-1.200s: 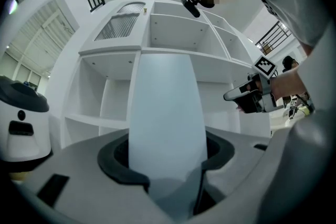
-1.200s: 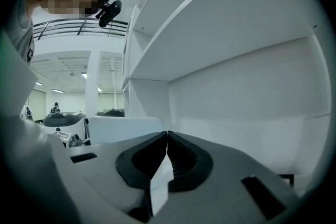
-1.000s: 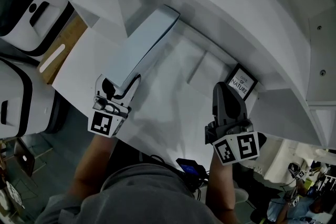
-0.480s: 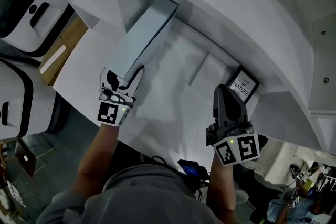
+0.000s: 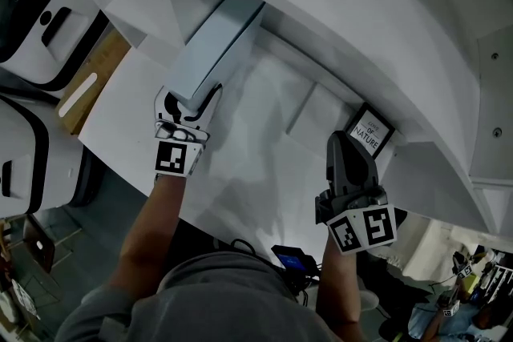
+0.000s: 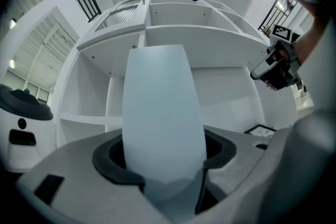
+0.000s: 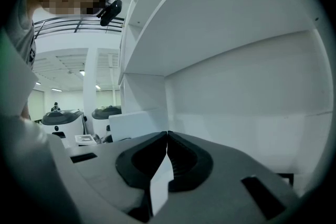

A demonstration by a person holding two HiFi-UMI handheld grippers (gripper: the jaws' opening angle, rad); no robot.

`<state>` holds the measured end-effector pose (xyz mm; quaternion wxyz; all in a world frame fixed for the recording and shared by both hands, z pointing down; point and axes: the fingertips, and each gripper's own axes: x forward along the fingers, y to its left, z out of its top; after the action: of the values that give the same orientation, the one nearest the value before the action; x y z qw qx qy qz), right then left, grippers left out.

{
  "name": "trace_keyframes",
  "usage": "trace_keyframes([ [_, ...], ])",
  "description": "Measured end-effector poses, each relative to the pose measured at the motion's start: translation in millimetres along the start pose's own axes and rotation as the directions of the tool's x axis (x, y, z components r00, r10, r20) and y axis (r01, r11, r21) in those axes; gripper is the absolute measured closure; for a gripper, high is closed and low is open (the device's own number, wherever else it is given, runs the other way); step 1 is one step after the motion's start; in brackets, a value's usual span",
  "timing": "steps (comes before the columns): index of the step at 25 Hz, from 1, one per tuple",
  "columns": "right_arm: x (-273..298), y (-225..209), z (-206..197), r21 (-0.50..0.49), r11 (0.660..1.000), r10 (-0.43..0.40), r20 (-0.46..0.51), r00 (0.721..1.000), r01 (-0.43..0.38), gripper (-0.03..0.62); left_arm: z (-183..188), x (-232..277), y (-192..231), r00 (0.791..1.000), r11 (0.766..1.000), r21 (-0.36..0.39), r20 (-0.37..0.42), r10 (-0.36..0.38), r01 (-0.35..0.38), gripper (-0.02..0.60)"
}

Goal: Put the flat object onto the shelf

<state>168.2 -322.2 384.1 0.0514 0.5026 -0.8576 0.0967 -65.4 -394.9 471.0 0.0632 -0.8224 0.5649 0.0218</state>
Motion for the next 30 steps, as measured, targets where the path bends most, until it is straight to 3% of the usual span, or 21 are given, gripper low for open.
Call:
trace_keyframes([
  [11,4,-2,1,-0.007,1.000,0.002,-0.011,1.000,-0.002,0.566,3,17,4,0.999,0.999,0.007,0.024,0.033,-0.033,0.273],
  [17,6,4,0,-0.011,1.000,0.015,-0.012,1.000,-0.016,0.566,2,17,1,1.000,0.999,0.048,0.010,0.019,-0.020,0.258],
  [22,5,6,1,-0.011,1.000,0.016,-0.009,1.000,-0.016,0.566,6,13,6,0.999,0.999,0.032,0.005,0.036,-0.036,0.218],
  [30,3,9,1,-0.013,1.000,0.021,-0.007,1.000,-0.021,0.566,13,6,4,0.999,0.998,0.045,0.013,0.051,-0.051,0.218],
])
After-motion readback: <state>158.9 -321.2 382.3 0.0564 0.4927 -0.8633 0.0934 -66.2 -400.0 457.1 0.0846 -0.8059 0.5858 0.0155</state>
